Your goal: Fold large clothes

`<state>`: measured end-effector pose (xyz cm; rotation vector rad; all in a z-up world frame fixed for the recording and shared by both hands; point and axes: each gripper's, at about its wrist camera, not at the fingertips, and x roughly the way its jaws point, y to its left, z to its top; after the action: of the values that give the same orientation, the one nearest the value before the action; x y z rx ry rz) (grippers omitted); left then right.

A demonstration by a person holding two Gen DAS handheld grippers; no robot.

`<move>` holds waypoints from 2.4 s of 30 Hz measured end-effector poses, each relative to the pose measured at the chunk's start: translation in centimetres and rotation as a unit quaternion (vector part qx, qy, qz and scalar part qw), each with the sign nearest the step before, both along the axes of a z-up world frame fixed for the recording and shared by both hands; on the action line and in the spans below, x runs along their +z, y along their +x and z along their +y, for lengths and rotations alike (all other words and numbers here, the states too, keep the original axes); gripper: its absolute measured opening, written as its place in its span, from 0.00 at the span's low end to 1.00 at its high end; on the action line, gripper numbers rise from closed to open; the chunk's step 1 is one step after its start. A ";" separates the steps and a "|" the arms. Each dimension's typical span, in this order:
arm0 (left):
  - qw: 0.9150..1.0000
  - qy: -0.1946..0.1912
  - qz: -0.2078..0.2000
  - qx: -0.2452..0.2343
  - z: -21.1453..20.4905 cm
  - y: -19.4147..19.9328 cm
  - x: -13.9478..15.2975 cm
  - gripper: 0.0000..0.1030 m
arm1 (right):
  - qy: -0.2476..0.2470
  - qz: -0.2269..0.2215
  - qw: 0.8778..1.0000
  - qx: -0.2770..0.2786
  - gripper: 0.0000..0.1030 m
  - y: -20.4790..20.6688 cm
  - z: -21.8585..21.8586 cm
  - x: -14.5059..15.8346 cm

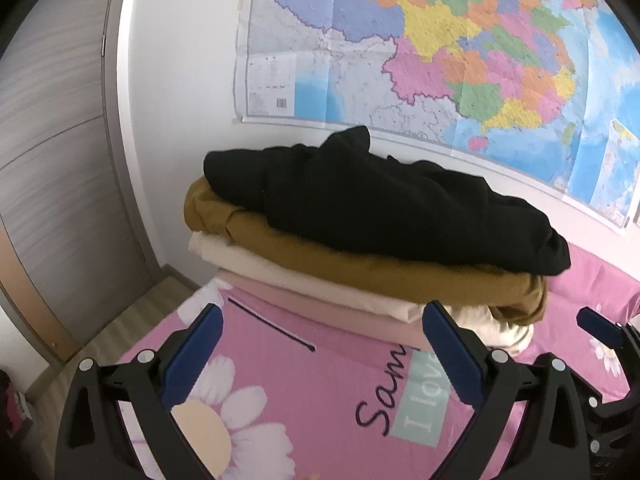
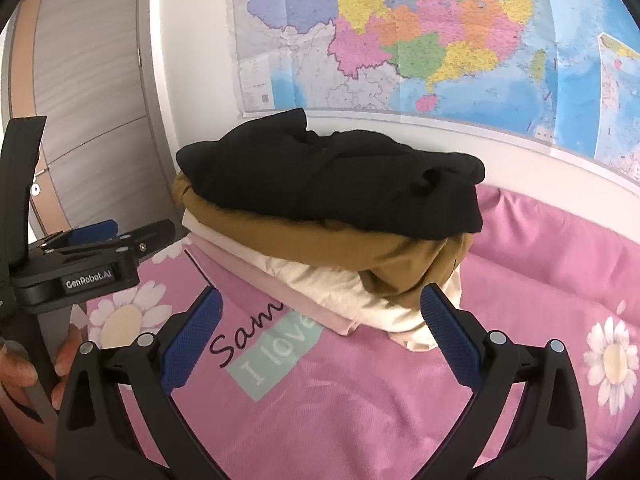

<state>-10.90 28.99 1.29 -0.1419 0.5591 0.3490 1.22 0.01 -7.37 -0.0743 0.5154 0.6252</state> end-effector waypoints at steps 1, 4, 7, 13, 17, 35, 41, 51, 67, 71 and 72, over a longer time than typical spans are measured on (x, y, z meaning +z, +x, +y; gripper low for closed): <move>1.000 0.000 0.001 0.000 -0.1 -0.2 -0.1 0.94 | -0.001 -0.003 1.000 -0.004 0.95 -0.3 0.0 -0.1; 1.000 -0.002 0.004 -0.003 -0.4 -0.9 -0.5 0.94 | -0.001 -0.012 1.000 -0.009 0.95 -1.1 0.0 -0.2; 1.000 -0.007 0.006 -0.004 -0.5 -1.2 -0.7 0.94 | 0.000 -0.023 1.000 -0.016 0.95 -1.9 -0.1 -0.2; 1.000 -0.001 0.003 0.000 -0.9 -2.2 -0.8 0.94 | -0.005 -0.023 1.000 -0.016 0.95 -2.7 -0.3 -0.2; 1.000 0.001 0.003 -0.001 -1.1 -2.6 -1.1 0.94 | -0.005 -0.027 0.999 -0.017 0.95 -3.4 -0.4 -0.2; 1.000 0.006 0.007 0.002 -2.2 -3.5 -2.1 0.94 | -0.014 -0.018 0.999 -0.032 0.95 -4.7 -0.7 -1.4; 1.000 0.007 0.009 0.002 -2.3 -3.6 -2.2 0.94 | -0.011 -0.019 0.999 -0.035 0.95 -4.7 -1.0 -1.4; 1.000 0.009 0.013 0.004 -2.6 -4.0 -2.4 0.94 | -0.009 -0.022 0.999 -0.033 0.95 -5.1 -1.6 -1.2; 1.000 0.011 0.011 0.001 -2.9 -4.4 -2.3 0.94 | -0.006 -0.022 0.999 -0.035 0.95 -5.7 -1.6 -1.0; 1.000 0.013 0.010 0.001 -3.1 -4.7 -2.3 0.94 | -0.005 -0.021 0.999 -0.034 0.95 -5.8 -1.6 -1.0; 1.000 0.014 0.010 0.002 -3.1 -4.8 -2.2 0.94 | -0.004 -0.021 0.999 -0.033 0.95 -5.8 -1.5 -1.0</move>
<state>-15.68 25.86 -0.96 -0.1132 0.5729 0.3616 -4.61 -1.51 -8.38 -0.0777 0.4785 0.5558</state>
